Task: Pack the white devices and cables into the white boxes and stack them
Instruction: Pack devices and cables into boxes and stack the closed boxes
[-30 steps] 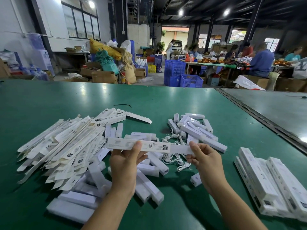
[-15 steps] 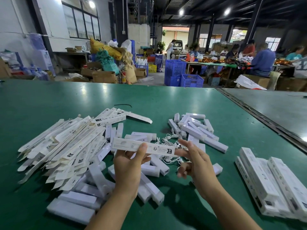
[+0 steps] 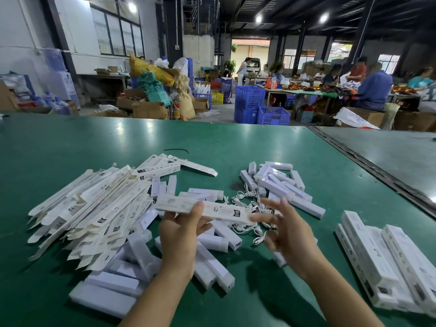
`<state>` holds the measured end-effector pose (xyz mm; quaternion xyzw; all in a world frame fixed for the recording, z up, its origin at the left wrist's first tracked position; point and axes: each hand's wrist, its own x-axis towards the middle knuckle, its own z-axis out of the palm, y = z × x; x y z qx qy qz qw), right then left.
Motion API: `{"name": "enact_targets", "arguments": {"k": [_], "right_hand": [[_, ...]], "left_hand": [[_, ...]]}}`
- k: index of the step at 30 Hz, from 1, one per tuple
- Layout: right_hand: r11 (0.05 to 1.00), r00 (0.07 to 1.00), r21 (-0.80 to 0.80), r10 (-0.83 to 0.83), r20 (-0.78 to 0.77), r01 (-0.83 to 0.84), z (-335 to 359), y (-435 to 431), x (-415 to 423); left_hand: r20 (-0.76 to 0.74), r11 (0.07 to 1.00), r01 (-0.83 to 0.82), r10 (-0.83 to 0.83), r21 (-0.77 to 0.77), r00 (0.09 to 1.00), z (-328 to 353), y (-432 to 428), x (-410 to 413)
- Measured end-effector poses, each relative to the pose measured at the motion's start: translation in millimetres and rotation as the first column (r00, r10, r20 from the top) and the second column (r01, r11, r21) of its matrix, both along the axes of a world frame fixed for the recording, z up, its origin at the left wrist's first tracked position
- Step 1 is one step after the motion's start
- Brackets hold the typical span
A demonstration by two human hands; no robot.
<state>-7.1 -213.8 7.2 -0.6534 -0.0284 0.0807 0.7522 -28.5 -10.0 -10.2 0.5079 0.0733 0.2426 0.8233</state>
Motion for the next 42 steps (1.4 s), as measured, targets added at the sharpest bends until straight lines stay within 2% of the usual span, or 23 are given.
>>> {"name": "enact_targets", "arguments": {"k": [1,2,3,4,7,9,14,20,25,28,32,36,39,42], "right_hand": [[0.948,0.98,-0.27,-0.134,0.144,0.17,-2.6,-3.9,3.0],[0.81,0.942,-0.504,-0.168,0.291,0.3,-5.7,-8.3,5.5],[0.654,0.918,-0.667,-0.111,0.381,0.356,-7.5,-11.7,6.2],[0.531,0.922,-0.777,-0.025,0.386,0.339,-8.0,-13.3,5.5],[0.271,0.948,-0.941,0.184,0.259,0.204,-15.7,-12.0,6.0],[0.194,0.946,-0.964,0.23,0.227,0.184,-18.6,-10.6,7.1],[0.209,0.941,-0.959,0.24,0.238,0.189,-14.6,-13.3,9.6],[0.238,0.932,-0.968,0.327,0.158,0.08,-7.2,-15.2,7.3],[0.27,0.897,-0.959,0.397,0.193,0.087,-7.5,-13.1,7.0],[0.257,0.858,-0.963,0.474,0.195,0.077,-10.0,-13.9,5.7],[0.258,0.829,-0.965,0.547,0.113,-0.039,-4.6,-26.2,4.9],[0.218,0.857,-0.972,0.513,0.041,-0.084,-4.5,-25.0,4.4],[0.189,0.858,-0.982,0.508,0.071,-0.031,-9.9,-17.8,3.8],[0.207,0.874,-0.978,0.474,0.11,0.011,-14.4,-15.9,4.2]], "left_hand": [[-0.011,0.999,-0.025,0.025,-0.029,1.0,0.3,2.2,1.5],[-0.019,0.998,-0.044,0.043,-0.053,0.999,1.0,4.1,2.5],[-0.022,0.996,-0.056,0.055,-0.071,0.998,2.1,5.1,3.0],[-0.022,0.995,-0.063,0.061,-0.079,0.998,3.0,5.4,3.2],[-0.01,0.996,-0.072,0.071,-0.058,0.997,3.7,4.1,2.5],[-0.007,0.996,-0.074,0.074,-0.05,0.997,3.7,3.5,1.9],[-0.017,0.996,-0.076,0.075,-0.044,0.997,3.6,4.0,1.9],[-0.018,0.996,-0.073,0.072,-0.044,0.997,4.4,3.7,1.3],[-0.019,0.996,-0.066,0.065,-0.056,0.998,5.4,3.7,0.6],[-0.022,0.997,-0.063,0.062,-0.055,0.998,5.3,3.6,-0.3],[-0.027,0.997,-0.056,0.054,-0.059,0.998,5.5,4.9,-0.3],[-0.024,0.998,-0.048,0.047,-0.051,0.999,5.8,4.1,-1.1],[-0.021,0.998,-0.048,0.047,-0.049,0.999,6.0,4.2,-1.1],[-0.027,0.998,-0.047,0.045,-0.051,0.999,5.9,5.1,-0.6]]}}
